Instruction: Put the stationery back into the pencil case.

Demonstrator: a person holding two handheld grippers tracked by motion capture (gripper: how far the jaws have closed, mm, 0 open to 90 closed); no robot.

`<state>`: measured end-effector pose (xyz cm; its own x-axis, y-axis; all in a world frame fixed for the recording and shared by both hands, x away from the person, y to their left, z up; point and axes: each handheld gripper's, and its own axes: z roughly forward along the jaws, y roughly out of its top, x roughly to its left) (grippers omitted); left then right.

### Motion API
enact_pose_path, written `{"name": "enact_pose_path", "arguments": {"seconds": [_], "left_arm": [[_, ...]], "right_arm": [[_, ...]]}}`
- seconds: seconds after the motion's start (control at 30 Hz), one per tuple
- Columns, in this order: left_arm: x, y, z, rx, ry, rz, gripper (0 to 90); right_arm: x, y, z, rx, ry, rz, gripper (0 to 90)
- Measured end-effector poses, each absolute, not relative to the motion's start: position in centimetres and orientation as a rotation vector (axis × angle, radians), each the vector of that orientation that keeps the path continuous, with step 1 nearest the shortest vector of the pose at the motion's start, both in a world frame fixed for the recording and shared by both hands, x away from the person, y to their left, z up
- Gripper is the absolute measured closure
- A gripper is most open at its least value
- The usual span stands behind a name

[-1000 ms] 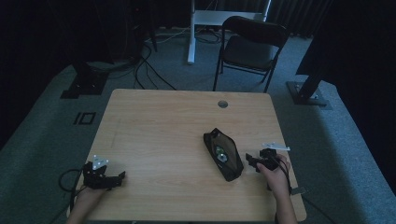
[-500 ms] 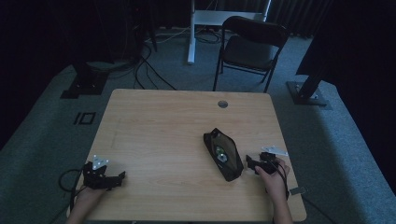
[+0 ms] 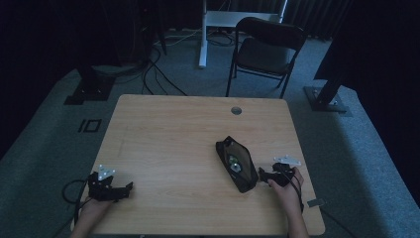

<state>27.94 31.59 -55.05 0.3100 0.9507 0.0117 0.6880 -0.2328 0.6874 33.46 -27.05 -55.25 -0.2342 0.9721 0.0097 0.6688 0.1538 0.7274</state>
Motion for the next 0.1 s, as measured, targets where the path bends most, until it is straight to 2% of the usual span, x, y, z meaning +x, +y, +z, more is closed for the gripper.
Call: {"name": "enact_pose_path", "arguments": {"seconds": [0.1], "left_arm": [[27.93,31.59,-55.04,2.004,1.447,0.589,0.2]], "right_arm": [[33.46,-27.04,-55.25,1.558,1.97,0.858,12.9]]}}
